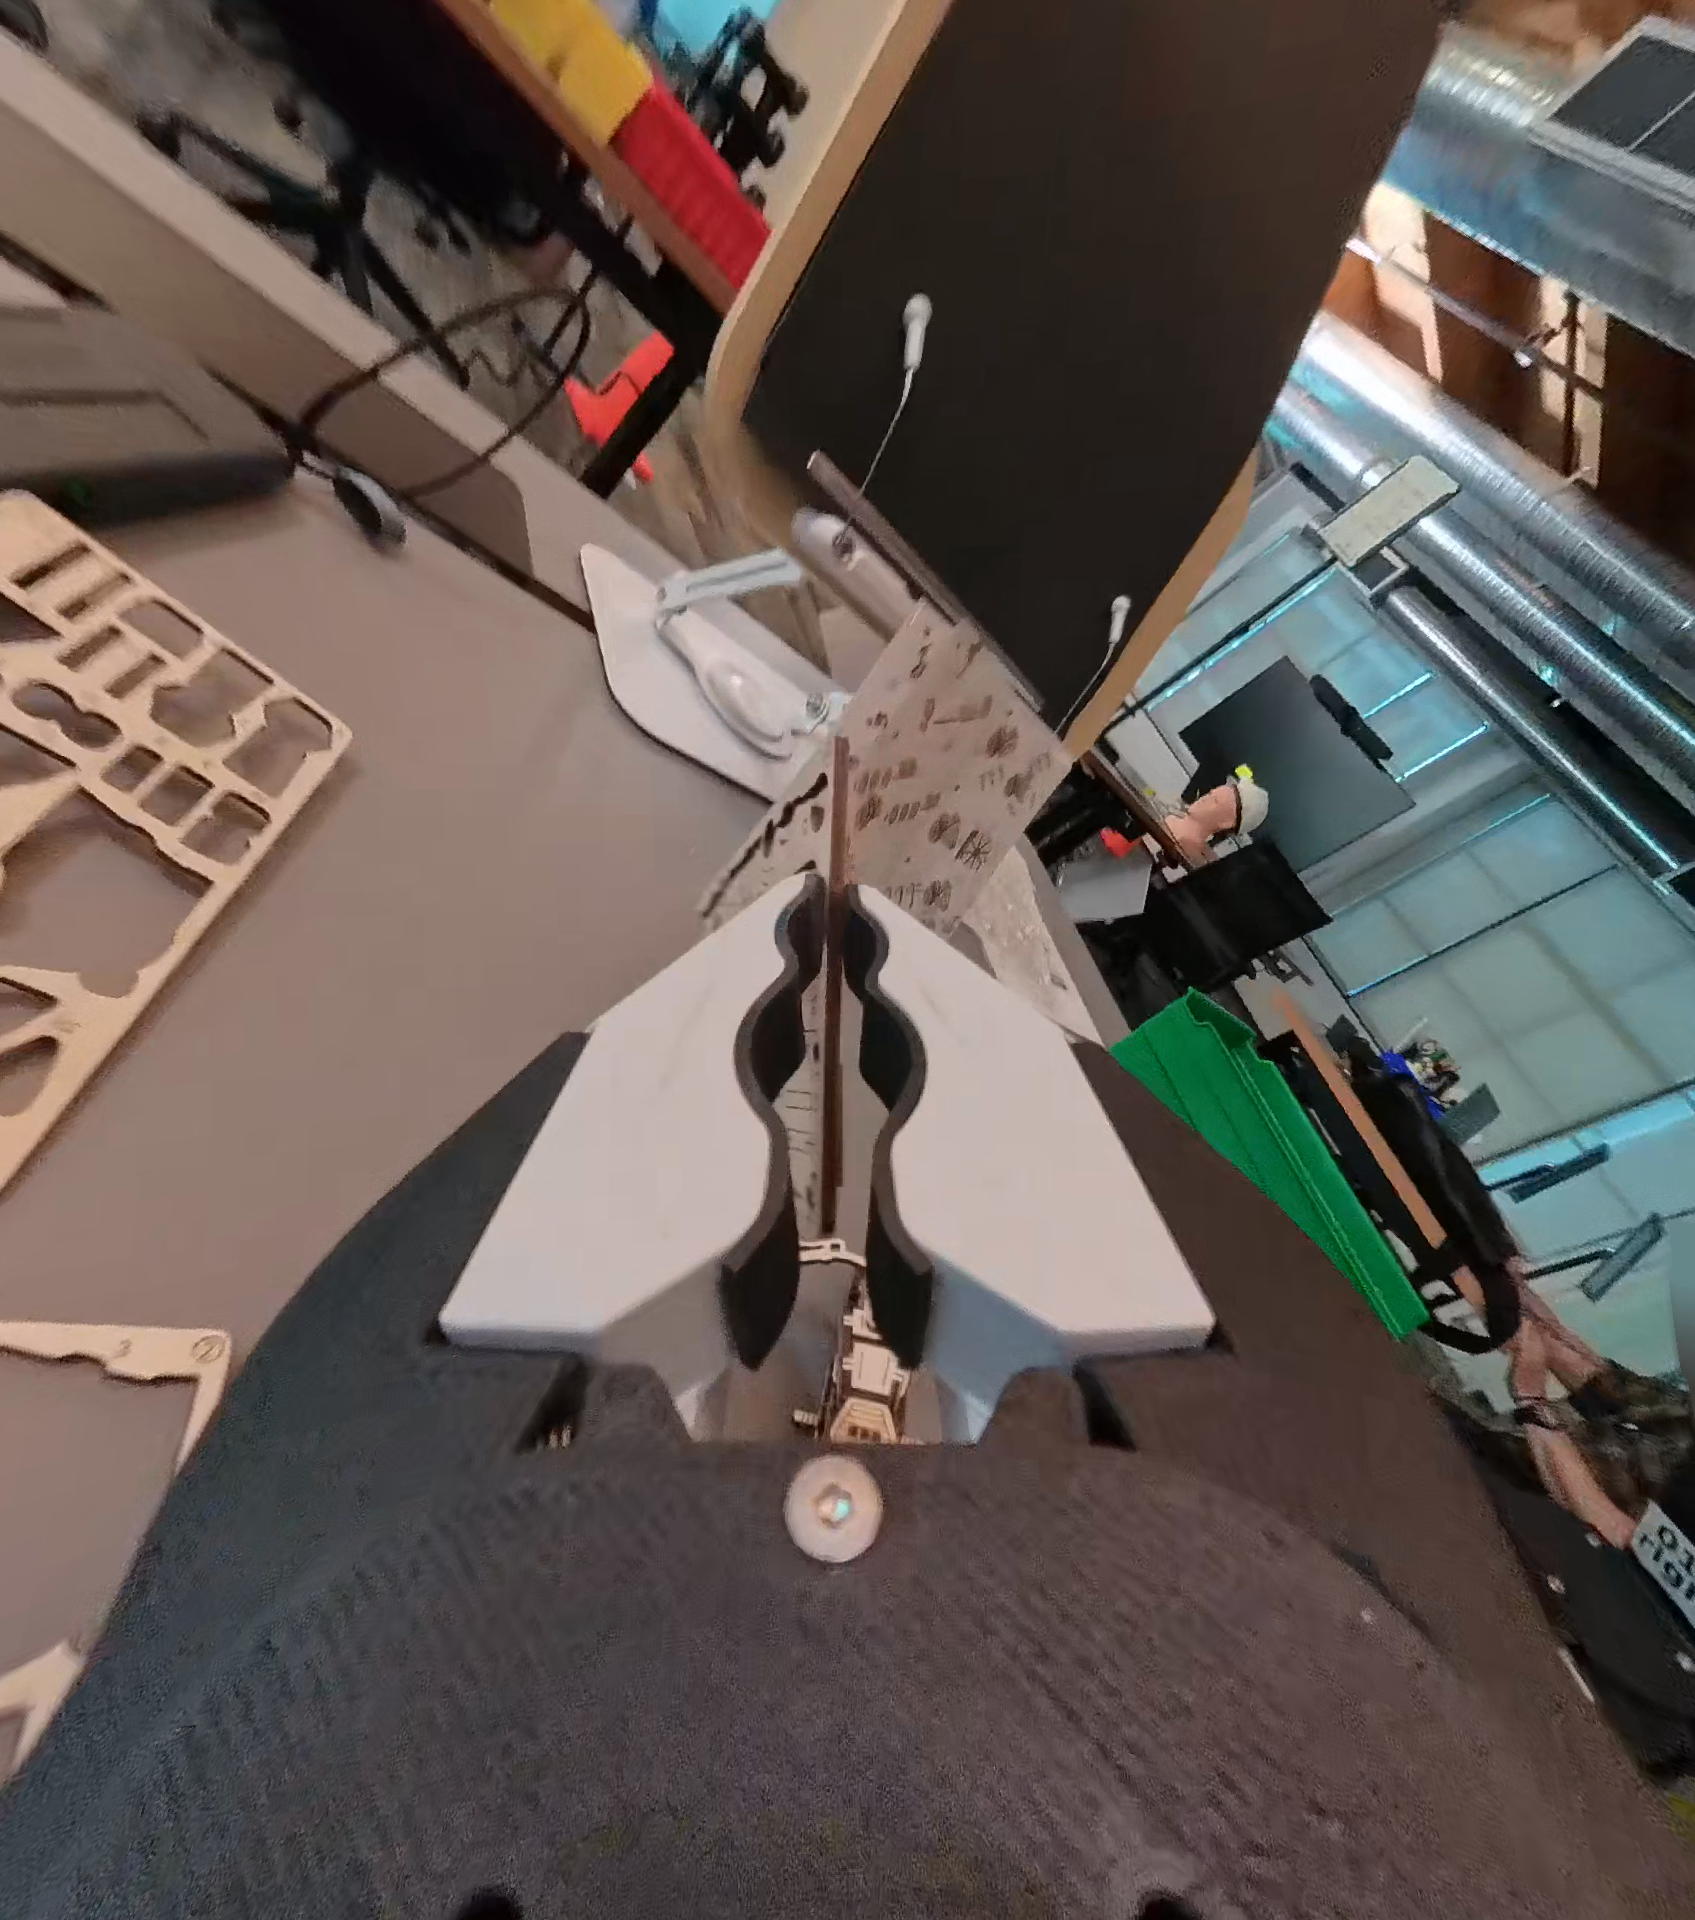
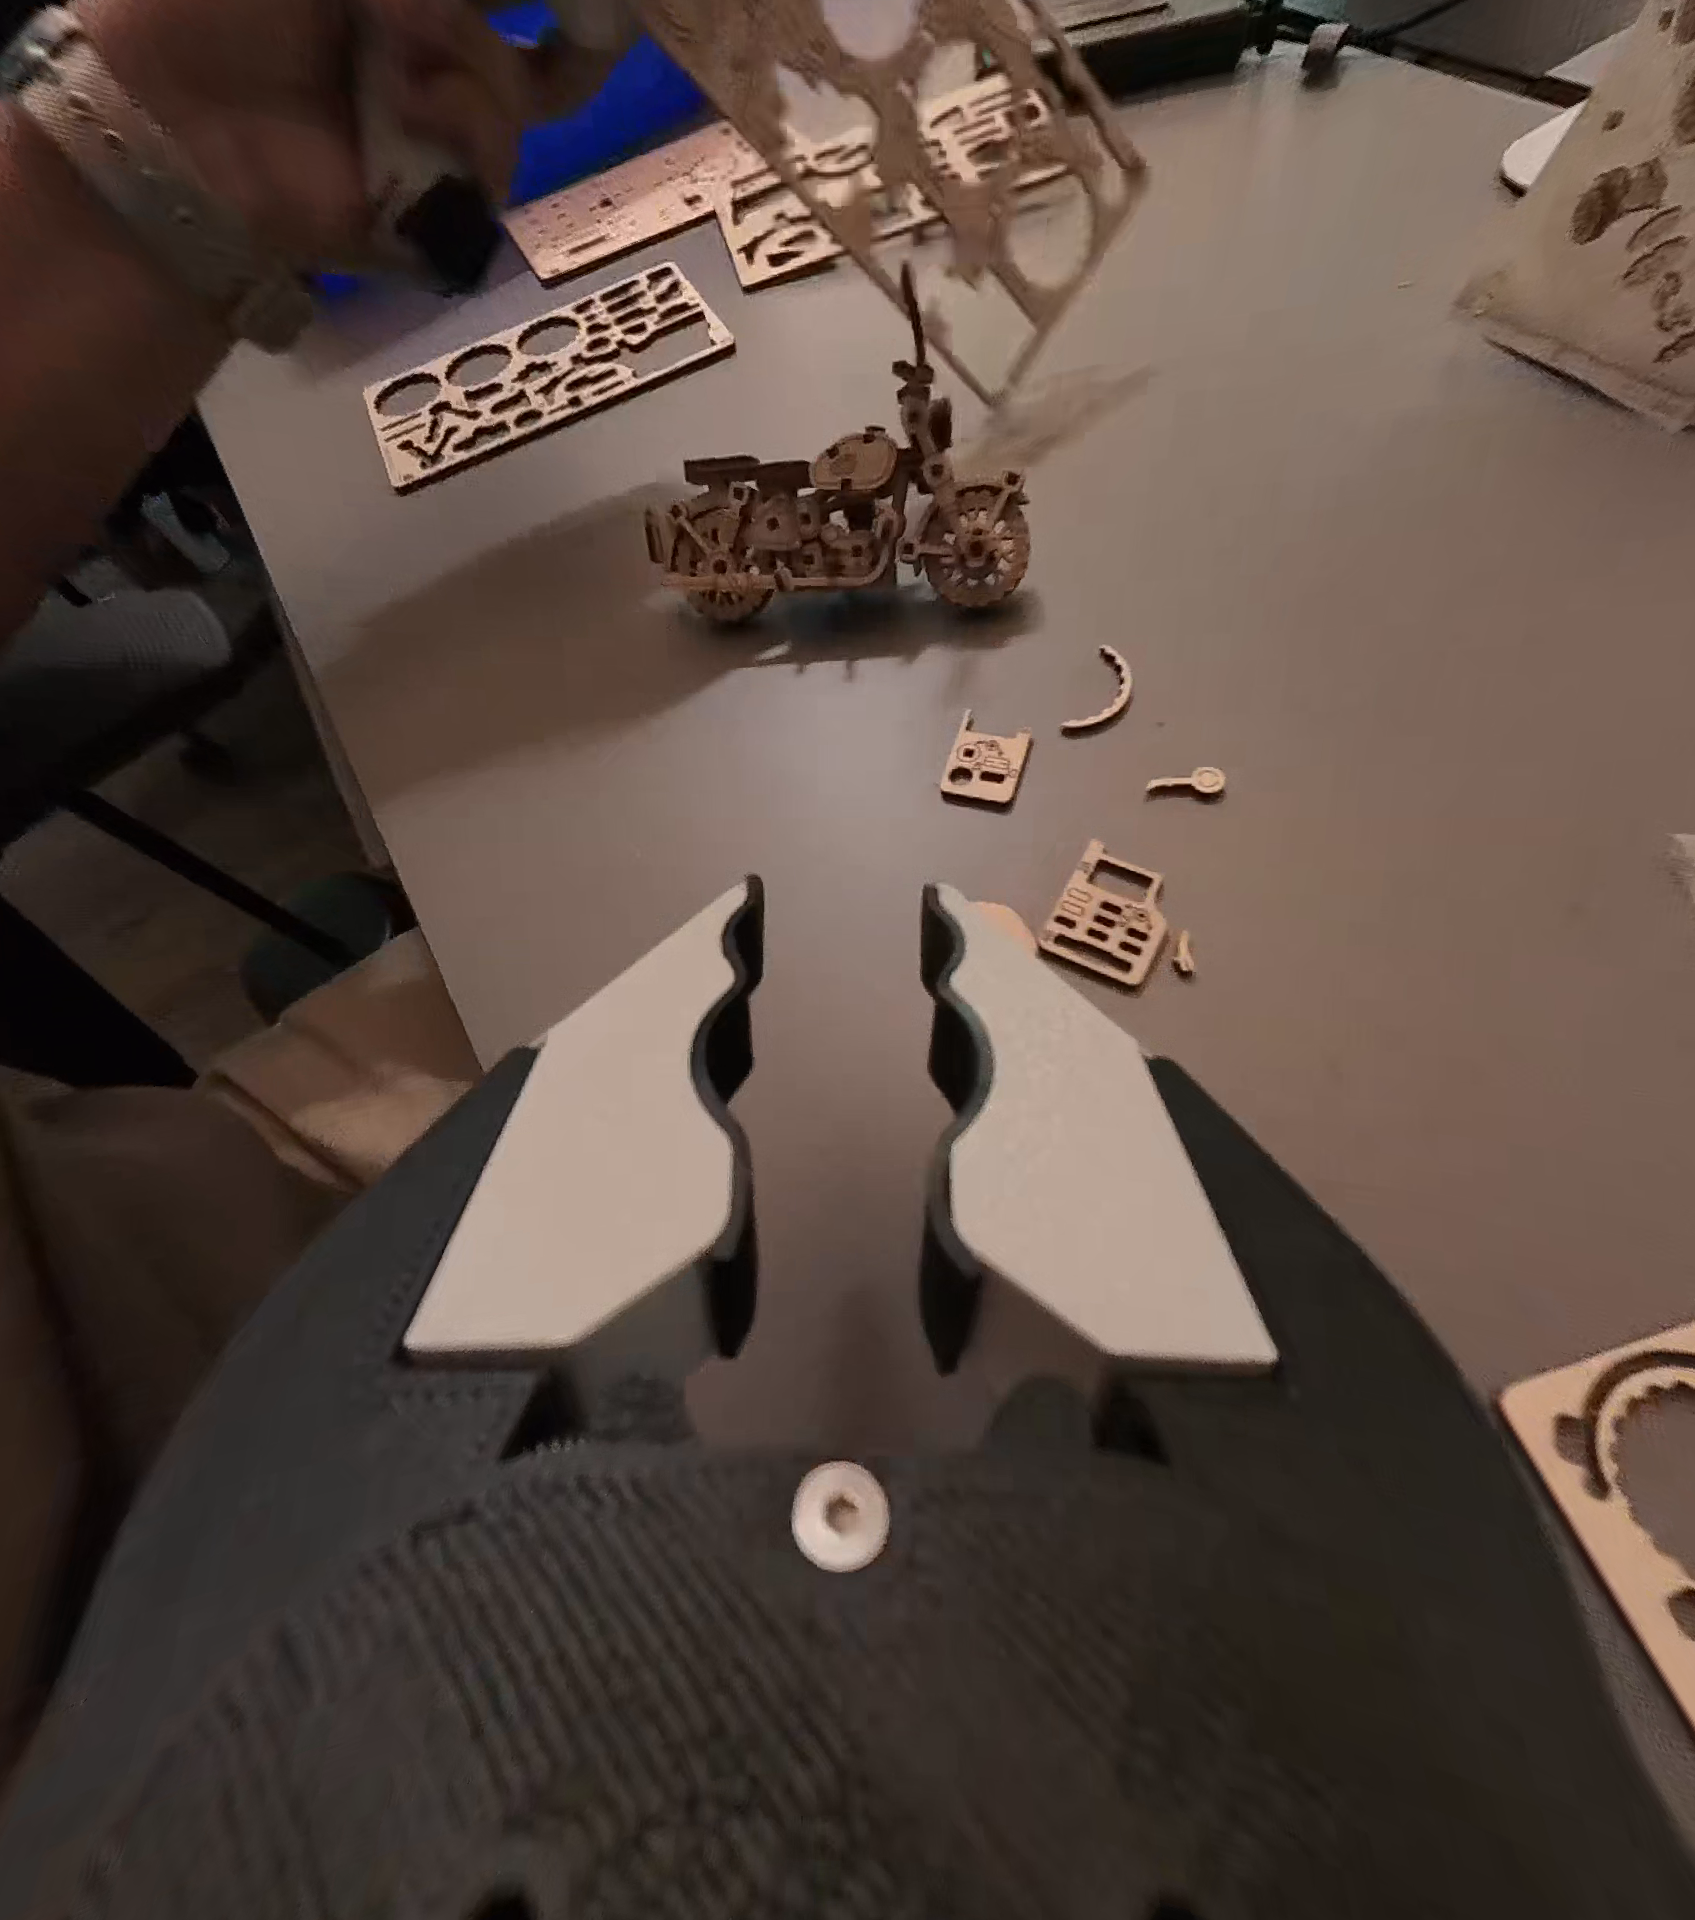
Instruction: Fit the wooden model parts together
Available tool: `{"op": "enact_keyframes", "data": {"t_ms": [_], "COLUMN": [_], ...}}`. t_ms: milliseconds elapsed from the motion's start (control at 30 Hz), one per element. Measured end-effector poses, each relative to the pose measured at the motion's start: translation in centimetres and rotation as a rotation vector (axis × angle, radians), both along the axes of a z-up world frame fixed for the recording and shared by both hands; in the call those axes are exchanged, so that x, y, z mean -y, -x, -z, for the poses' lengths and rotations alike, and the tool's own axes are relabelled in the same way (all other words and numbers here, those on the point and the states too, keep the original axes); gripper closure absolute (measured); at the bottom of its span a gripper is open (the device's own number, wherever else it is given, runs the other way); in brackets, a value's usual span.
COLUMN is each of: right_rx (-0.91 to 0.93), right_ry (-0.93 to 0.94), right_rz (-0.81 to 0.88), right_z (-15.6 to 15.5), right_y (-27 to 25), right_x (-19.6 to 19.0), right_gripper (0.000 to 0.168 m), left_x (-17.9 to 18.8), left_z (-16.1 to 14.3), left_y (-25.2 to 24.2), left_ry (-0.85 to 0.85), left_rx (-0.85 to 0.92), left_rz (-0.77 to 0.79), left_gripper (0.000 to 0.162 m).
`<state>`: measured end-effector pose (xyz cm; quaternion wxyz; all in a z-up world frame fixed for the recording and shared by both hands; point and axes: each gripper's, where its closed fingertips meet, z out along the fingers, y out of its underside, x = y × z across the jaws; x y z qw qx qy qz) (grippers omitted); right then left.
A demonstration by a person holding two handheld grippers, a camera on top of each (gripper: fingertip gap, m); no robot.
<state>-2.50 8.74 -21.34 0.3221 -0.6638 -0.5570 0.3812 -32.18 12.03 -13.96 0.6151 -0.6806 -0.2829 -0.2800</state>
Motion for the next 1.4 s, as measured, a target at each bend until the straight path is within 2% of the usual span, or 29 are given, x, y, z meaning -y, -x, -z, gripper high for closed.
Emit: {"op": "enact_keyframes", "data": {"t_ms": [100,233,400,467,600,667,733,867,933,1033,1100,1167,1233,1400], "right_rx": [-0.026,-0.054,-0.046,-0.048,-0.028,0.011,0.060,0.199,0.264,0.297,0.295,0.313,0.363,0.523], "right_ry": [0.012,0.023,-0.004,-0.007,0.007,-0.015,-0.059,-0.144,-0.144,-0.191,-0.273,-0.297,-0.275,-0.202], "right_rz": [0.012,0.025,0.039,0.050,0.074,0.080,0.074,0.062,0.073,0.128,0.149,0.141,0.124,0.085], "right_z": [-0.3,-0.6,-0.5,-0.5,0.1,0.8,1.4,3.4,4.2,3.7,2.5,2.2,2.6,4.4], "right_y": [0.0,-0.1,-0.4,-0.7,-1.3,-1.3,-0.9,0.0,0.4,0.9,1.4,2.0,2.3,2.3], "right_x": [-0.1,-0.4,-0.9,-1.2,-1.9,-2.0,-1.6,-1.0,-1.0,-1.9,-2.2,-1.8,-1.3,-1.4], "right_gripper": [0.140,0.141,0.143,0.143,0.142,0.140,0.138,0.140,0.139,0.139,0.142,0.137,0.127,0.125], "left_x": [-2.1,-4.2,-5.4,-5.2,-4.1,-3.6,-3.3,-1.8,-0.4,2.1,3.4,4.5,5.6,7.3], "left_z": [2.0,4.4,5.2,5.4,5.1,3.8,2.2,-0.6,-1.2,-1.5,-1.9,-2.2,-2.1,-0.2], "left_y": [-0.1,0.3,1.2,2.0,3.3,3.0,1.0,-6.3,-10.6,-15.7,-17.5,-18.7,-19.6,-21.6], "left_ry": [0.051,0.152,0.229,0.281,0.377,0.360,0.304,0.150,0.073,-0.009,-0.030,-0.045,-0.060,-0.073], "left_rx": [0.071,0.006,-0.106,-0.196,-0.425,-0.494,-0.523,-0.464,-0.411,-0.359,-0.362,-0.375,-0.379,-0.385], "left_rz": [0.027,0.009,-0.032,-0.061,-0.114,-0.137,-0.104,0.087,0.187,0.297,0.337,0.369,0.399,0.473], "left_gripper": [0.162,0.161,0.122,0.112,0.101,0.100,0.102,0.105,0.107,0.109,0.110,0.110,0.112,0.116]}}
